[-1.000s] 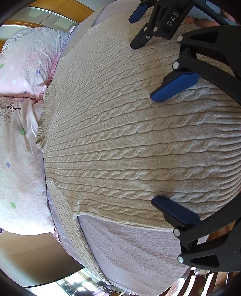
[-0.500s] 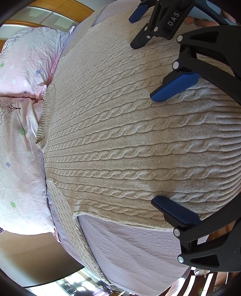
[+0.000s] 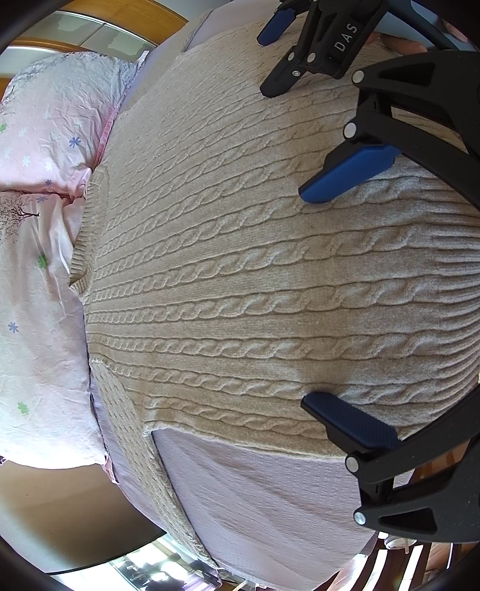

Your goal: Fold small clothes

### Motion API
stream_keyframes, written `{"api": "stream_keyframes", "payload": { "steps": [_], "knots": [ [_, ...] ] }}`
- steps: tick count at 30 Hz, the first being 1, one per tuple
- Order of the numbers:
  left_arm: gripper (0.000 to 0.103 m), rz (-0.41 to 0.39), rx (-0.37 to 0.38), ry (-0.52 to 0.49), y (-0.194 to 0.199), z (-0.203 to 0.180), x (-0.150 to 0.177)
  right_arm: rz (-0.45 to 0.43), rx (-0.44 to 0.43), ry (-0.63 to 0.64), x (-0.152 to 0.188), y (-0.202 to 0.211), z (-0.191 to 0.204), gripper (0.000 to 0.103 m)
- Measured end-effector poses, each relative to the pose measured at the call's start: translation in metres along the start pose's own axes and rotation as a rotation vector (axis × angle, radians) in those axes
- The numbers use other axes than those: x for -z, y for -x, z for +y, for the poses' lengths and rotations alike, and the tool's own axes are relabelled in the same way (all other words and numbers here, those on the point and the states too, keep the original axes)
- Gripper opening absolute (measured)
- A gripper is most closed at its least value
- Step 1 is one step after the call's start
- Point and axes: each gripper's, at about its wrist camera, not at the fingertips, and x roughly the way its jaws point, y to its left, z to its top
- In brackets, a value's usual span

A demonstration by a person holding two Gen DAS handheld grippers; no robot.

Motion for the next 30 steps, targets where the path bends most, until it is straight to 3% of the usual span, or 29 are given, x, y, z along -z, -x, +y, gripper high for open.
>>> {"api": "stream_keyframes", "payload": {
  "steps": [5,8,9,12,13,16,17,18,19,21,25,27,30],
  "knots": [
    [0.101,0.028,0.002,-0.01,-0.005,-0.001,-0.006,0.006,-0.025,0.038,-0.001,-0.001,0.002,0.102],
    [0.101,0.026,0.005,-0.011,-0.005,-0.001,-0.007,-0.02,-0.145,0.146,-0.003,0.001,-0.007,0.102],
    [0.101,0.026,0.004,-0.011,-0.005,-0.001,-0.007,-0.022,-0.169,0.129,-0.004,0.003,-0.015,0.102],
    [0.101,0.033,0.04,-0.033,-0.003,0.002,-0.013,-0.159,-0.293,-0.102,-0.028,0.026,-0.095,0.102],
    [0.101,0.011,0.099,-0.006,0.002,0.012,-0.018,-0.209,-0.278,-0.197,-0.037,0.031,-0.127,0.102],
    [0.101,-0.092,0.181,0.095,0.011,0.045,-0.035,-0.306,-0.141,-0.511,-0.057,0.034,-0.24,0.098],
    [0.101,-0.13,0.2,0.127,0.013,0.056,-0.04,-0.308,-0.086,-0.627,-0.061,0.028,-0.283,0.092],
    [0.101,-0.169,0.222,0.162,0.015,0.068,-0.043,-0.298,-0.053,-0.702,-0.063,0.02,-0.312,0.073],
    [0.101,-0.228,0.247,0.214,0.017,0.084,-0.047,-0.285,-0.029,-0.772,-0.064,0.012,-0.34,0.061],
    [0.101,-0.312,0.254,0.279,0.018,0.108,-0.052,-0.247,0.017,-0.901,-0.064,-0.009,-0.39,0.06],
    [0.101,-0.328,0.154,0.29,0.012,0.133,-0.07,-0.187,0.054,-1.027,-0.066,-0.045,-0.441,0.057],
    [0.101,-0.312,0.109,0.307,0.007,0.148,-0.076,-0.191,-0.004,-1.046,-0.066,-0.063,-0.454,0.052],
    [0.101,-0.279,0.164,0.36,-0.006,0.176,-0.081,-0.217,0.001,-1.084,-0.073,-0.075,-0.466,0.04]
  ]
}}
